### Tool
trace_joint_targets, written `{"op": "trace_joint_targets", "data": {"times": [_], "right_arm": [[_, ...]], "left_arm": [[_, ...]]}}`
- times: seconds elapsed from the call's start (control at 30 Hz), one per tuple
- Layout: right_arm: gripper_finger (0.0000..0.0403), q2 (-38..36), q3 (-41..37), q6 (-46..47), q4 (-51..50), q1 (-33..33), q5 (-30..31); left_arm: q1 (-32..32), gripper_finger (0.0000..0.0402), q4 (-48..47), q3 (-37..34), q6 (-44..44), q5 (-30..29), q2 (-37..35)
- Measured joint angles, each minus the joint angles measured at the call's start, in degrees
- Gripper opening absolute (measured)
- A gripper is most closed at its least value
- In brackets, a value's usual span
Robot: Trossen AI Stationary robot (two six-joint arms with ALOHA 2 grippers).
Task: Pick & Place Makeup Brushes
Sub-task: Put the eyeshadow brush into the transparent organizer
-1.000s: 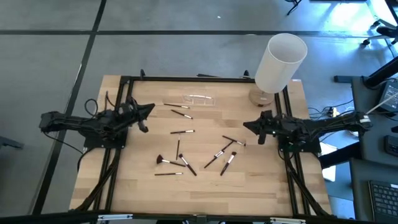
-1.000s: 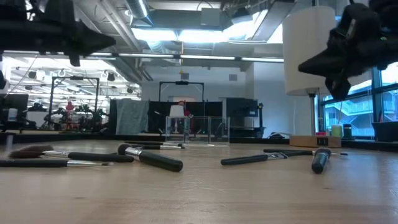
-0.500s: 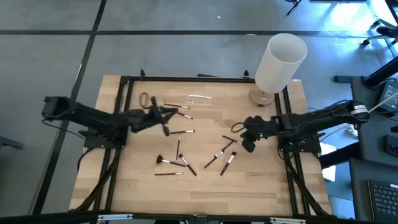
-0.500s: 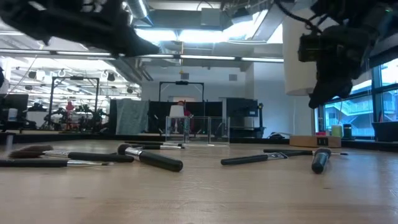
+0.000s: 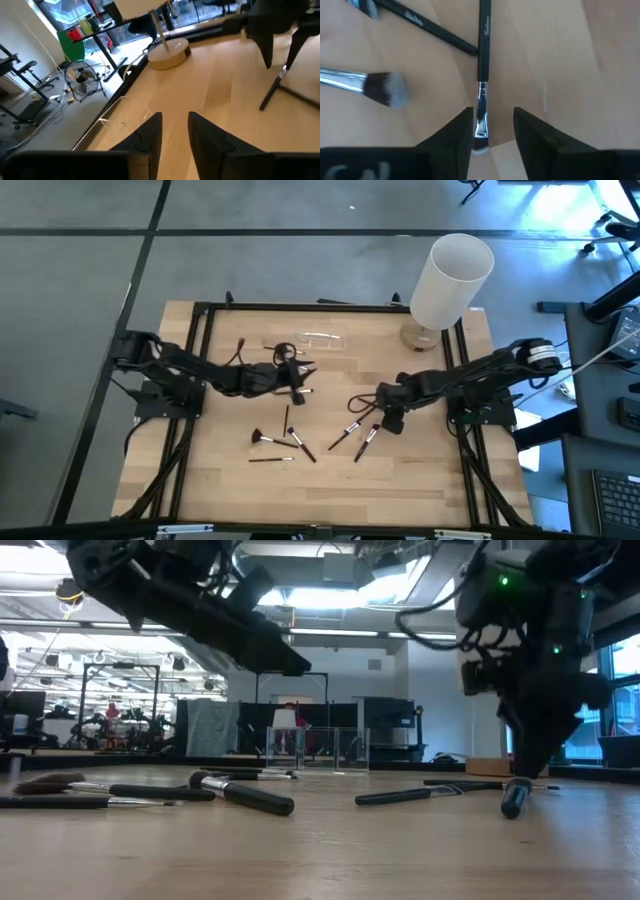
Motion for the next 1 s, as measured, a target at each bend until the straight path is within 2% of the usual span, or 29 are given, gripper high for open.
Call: {"op": "trace_joint_targets", "data": {"times": [0.17, 0.3, 0.7, 0.83, 1.0], "right_arm": [[0.0147, 2.4, 0.1, -1.6, 0.4, 0.0, -0.1], [0.0137, 4.4, 0.3, -2.2, 0.8, 0.0, -0.1], [0.0014, 5.4, 0.1, 2.8, 1.3, -0.6, -2.6], [0.0018, 4.5, 0.0, 6.1, 1.6, -3.8, -7.4], [0.0044, 1.6, -0.3, 7.7, 3.5, -9.8, -16.0]], "left_arm": [[0.7, 0.0091, 0.1, 0.7, 0.1, 0.6, 1.4], [1.7, 0.0086, 0.1, 0.7, -1.0, 4.0, 1.5], [2.5, 0.0079, 0.2, 0.7, -1.3, 6.6, 1.4], [2.5, 0.008, 0.3, 0.7, -0.7, 8.9, 1.4], [2.4, 0.0088, 1.9, 0.7, 5.1, 11.3, 3.0]]}}
